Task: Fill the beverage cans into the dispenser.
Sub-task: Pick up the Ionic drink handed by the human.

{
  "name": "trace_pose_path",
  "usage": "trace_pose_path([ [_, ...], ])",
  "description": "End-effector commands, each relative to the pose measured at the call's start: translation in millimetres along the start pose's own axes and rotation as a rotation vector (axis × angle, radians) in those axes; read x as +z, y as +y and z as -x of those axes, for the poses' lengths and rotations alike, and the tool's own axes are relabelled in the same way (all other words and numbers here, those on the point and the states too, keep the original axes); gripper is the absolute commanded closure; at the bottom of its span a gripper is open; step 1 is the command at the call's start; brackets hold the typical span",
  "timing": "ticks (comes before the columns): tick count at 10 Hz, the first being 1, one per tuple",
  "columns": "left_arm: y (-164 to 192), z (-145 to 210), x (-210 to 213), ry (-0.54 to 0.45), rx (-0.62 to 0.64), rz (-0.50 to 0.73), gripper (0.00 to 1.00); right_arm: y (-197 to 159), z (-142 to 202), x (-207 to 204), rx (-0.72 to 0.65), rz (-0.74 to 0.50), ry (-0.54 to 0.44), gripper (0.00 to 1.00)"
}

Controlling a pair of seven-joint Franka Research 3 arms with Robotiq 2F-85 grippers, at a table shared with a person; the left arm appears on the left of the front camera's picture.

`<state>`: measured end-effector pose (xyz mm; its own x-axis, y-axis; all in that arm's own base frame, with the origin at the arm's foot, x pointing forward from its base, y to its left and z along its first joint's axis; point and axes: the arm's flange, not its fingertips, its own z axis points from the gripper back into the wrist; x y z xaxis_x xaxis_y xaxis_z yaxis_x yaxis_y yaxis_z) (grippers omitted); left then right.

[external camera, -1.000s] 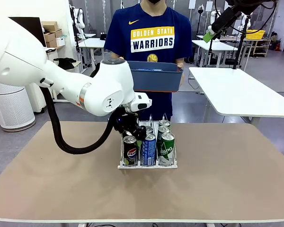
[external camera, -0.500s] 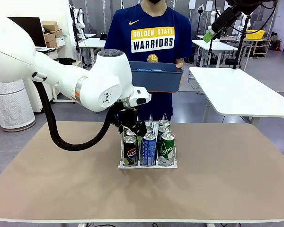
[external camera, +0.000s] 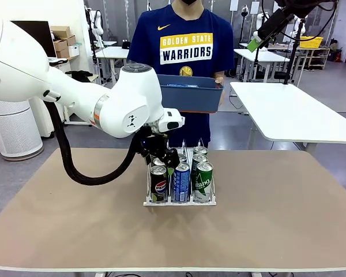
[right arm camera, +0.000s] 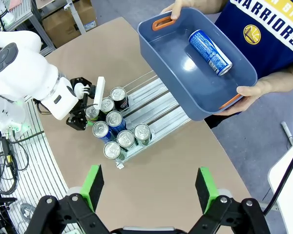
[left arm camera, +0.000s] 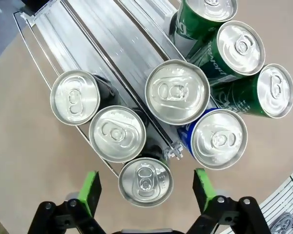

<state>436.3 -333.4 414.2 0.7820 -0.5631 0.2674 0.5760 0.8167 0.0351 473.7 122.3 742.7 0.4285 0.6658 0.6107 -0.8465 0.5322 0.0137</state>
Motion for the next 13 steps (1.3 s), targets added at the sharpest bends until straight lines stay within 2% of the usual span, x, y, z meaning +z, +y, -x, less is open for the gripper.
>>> trace_pose_path([
  [1,17,12,26,-0.047,-0.082,0.046,0.00,0,1,0,0.010,-0.005,-0.013,0.00],
  [3,63,32,88,-0.081,-0.118,0.081,0.00,0,1,0,0.010,-0.005,-0.013,0.00],
  [5,80,39,137,-0.132,-0.178,0.118,0.00,0,1,0,0.010,-0.005,-0.013,0.00],
  [9,131,62,231,-0.197,-0.258,0.105,0.00,0,1,0,0.010,-0.005,-0.013,0.00],
  [12,160,72,293,-0.366,-0.293,0.094,0.00,0,1,0,0.010,-0.005,-0.013,0.00],
  [13,166,73,307,-0.390,-0.318,0.093,0.00,0,1,0,0.010,-0.005,-0.013,0.00],
])
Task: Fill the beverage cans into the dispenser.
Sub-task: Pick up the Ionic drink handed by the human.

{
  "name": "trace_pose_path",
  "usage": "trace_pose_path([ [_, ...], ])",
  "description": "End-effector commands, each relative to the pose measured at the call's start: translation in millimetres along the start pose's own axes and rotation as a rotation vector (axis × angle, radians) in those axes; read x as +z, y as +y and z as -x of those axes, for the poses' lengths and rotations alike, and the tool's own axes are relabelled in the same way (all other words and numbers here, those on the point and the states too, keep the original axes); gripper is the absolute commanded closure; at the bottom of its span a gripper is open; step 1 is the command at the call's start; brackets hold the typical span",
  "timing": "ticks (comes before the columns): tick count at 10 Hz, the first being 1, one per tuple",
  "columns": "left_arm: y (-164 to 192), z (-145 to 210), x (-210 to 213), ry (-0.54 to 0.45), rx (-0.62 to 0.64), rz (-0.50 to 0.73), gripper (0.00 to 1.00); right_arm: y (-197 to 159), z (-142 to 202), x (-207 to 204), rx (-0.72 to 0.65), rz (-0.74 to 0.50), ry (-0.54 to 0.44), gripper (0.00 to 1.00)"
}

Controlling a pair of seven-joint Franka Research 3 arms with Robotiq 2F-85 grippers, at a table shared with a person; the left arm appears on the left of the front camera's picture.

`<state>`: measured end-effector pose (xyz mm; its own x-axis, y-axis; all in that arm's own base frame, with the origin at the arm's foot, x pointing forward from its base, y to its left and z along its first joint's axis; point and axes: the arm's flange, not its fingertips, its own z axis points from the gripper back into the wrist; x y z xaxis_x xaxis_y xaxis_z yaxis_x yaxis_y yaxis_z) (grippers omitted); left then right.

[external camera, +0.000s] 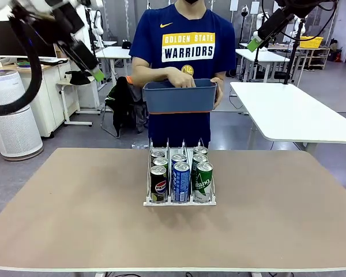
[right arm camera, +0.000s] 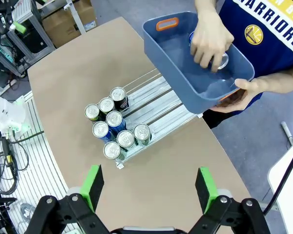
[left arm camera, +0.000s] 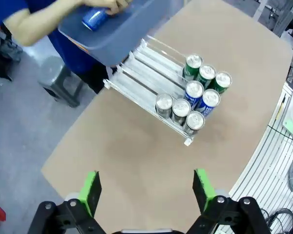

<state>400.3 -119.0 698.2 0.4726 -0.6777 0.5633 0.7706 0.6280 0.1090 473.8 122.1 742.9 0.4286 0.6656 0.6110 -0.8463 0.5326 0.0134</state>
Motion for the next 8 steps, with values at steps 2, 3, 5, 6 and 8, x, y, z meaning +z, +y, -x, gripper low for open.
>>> trace_pose_path([
  [2,2,-13,18,-0.079,-0.065,0.015,0.00,0,1,0,0.010,-0.006,-0.013,0.00],
  [3,3,-16,24,-0.086,-0.077,0.016,0.00,0,1,0,0.010,-0.006,-0.013,0.00],
  [5,0,-14,27,-0.059,-0.048,-0.017,0.00,0,1,0,0.010,-0.006,-0.013,0.00],
  [6,0,-14,27,-0.059,-0.048,-0.017,0.00,0,1,0,0.010,-0.006,-0.013,0.00],
  [8,0,-14,27,-0.059,-0.048,-0.017,0.00,0,1,0,0.010,-0.006,-0.013,0.00],
])
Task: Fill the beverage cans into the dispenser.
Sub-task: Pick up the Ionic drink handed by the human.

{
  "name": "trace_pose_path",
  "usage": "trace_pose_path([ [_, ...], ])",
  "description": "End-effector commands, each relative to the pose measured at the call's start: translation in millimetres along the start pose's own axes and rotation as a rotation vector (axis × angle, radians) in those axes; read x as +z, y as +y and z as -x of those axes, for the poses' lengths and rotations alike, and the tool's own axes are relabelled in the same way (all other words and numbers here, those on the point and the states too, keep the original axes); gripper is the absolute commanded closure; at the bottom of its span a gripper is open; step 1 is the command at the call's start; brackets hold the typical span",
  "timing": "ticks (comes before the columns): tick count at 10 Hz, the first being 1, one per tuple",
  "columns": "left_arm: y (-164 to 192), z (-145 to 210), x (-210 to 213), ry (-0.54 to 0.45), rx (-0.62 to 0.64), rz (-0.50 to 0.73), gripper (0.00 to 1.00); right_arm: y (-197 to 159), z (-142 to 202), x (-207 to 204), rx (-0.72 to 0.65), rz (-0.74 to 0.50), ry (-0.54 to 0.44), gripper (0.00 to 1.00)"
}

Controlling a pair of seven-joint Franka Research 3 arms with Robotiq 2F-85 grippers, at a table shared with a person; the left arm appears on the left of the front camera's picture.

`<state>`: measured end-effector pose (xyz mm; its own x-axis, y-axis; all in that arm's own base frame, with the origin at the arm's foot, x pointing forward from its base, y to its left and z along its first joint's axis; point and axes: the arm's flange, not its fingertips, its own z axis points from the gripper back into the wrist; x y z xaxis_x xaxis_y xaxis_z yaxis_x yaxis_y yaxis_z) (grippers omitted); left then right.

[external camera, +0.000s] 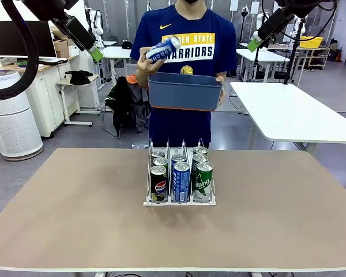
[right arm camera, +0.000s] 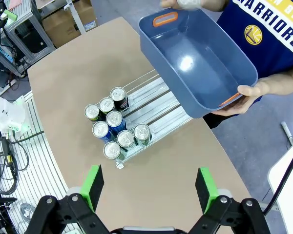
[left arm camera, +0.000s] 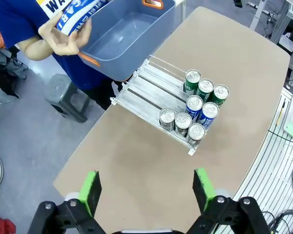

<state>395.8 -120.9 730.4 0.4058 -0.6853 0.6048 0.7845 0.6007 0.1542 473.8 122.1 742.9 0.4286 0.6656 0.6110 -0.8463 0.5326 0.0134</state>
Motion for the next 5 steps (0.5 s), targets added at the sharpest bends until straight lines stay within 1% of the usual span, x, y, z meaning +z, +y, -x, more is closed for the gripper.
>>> trace_pose_path([
  [1,0.9,3.7,-0.4,0.001,0.004,0.002,0.00,0.0,1.4,0.2,0.010,-0.006,-0.013,0.00],
  [5,0.9,3.7,-0.4,0.001,0.004,0.002,0.00,0.0,1.4,0.2,0.010,-0.006,-0.013,0.00],
])
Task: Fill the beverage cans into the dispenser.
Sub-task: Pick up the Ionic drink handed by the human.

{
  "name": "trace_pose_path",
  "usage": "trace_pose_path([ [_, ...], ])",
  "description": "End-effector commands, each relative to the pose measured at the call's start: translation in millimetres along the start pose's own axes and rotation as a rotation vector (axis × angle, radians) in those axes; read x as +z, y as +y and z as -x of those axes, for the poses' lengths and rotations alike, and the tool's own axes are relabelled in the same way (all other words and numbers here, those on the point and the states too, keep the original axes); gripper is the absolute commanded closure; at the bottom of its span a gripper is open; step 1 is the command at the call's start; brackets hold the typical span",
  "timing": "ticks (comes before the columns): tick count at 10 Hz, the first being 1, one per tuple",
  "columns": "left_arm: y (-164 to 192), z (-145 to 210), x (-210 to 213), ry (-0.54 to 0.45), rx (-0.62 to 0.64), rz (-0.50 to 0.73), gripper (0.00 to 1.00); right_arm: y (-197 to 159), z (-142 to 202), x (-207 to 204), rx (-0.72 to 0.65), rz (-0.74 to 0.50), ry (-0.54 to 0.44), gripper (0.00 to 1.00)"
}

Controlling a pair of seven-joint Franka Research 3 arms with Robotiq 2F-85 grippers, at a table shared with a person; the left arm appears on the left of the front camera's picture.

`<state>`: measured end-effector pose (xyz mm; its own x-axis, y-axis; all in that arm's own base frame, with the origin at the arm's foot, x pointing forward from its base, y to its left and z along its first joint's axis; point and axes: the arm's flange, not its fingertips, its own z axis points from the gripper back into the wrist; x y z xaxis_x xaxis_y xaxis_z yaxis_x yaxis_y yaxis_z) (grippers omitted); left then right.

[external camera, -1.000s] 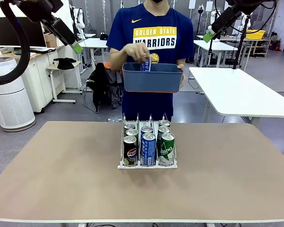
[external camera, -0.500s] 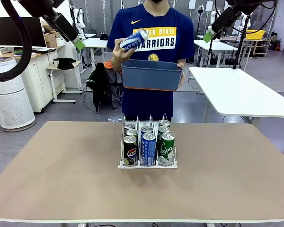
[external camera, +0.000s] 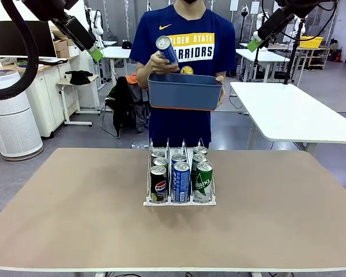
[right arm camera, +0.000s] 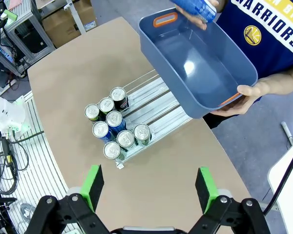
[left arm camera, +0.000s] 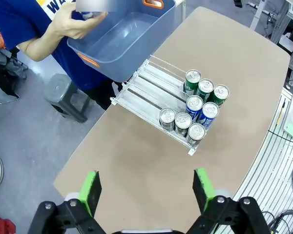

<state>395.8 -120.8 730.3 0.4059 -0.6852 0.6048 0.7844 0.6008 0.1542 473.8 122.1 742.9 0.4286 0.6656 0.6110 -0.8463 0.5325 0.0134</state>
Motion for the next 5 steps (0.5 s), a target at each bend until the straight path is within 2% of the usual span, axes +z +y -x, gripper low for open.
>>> trace_pose_path([
  [1,0.9,3.6,-0.4,0.001,0.004,0.002,0.00,0.0,1.4,0.2,0.010,-0.006,-0.013,0.00],
  [5,0.9,3.6,-0.4,0.001,0.004,0.002,0.00,0.0,1.4,0.2,0.010,-0.006,-0.013,0.00],
])
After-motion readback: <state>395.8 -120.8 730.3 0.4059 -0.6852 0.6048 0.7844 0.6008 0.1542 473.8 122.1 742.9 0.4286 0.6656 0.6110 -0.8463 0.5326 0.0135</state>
